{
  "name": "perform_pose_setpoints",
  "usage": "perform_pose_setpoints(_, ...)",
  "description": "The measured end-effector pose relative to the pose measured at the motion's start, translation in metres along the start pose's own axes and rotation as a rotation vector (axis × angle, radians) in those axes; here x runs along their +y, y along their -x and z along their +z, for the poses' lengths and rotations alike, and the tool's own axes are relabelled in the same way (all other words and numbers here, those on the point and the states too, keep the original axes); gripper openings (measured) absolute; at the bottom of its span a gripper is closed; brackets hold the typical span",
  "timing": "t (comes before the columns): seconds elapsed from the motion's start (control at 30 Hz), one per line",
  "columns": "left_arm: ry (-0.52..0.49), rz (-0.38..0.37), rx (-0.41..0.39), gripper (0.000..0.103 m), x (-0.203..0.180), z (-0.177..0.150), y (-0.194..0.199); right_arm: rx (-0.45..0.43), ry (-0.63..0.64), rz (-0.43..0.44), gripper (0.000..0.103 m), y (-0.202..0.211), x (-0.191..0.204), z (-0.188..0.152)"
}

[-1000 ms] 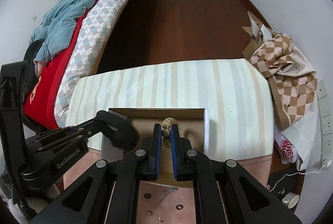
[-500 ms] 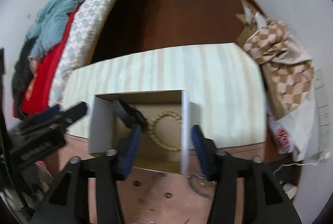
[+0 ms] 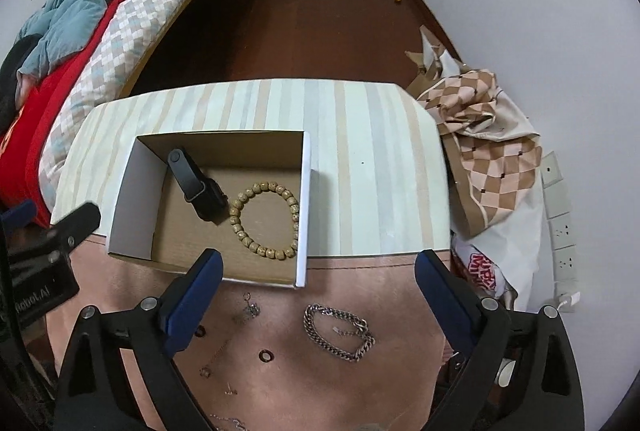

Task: Organize jewelry
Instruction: 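Open both tools inside the white box and lift them out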

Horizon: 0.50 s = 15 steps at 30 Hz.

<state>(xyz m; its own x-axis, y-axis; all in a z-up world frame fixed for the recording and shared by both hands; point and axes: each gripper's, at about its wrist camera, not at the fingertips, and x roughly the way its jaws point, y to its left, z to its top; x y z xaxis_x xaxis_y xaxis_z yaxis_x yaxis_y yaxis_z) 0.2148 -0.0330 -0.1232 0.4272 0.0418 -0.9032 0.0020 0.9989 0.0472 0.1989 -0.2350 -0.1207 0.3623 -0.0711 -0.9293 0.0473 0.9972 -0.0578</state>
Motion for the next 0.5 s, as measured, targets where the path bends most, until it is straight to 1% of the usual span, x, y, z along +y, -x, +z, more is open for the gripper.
perform_pose_setpoints(0.1, 0.002, 0.015, -0.032, 0.103, 0.001, -0.007, 0.016, -0.033, -0.002, -0.024, 0.098, 0.015, -0.001, -0.005)
perform_pose_setpoints(0.23, 0.004, 0.016, -0.08, 0.103, 0.004, -0.018, 0.04, -0.075, -0.006, -0.044, 0.098, 0.039, -0.002, -0.014)
perform_pose_setpoints(0.5, 0.018, 0.002, -0.168, 0.103, 0.007, -0.036, 0.095, -0.183, -0.006, -0.062, 0.098, 0.099, 0.001, -0.035)
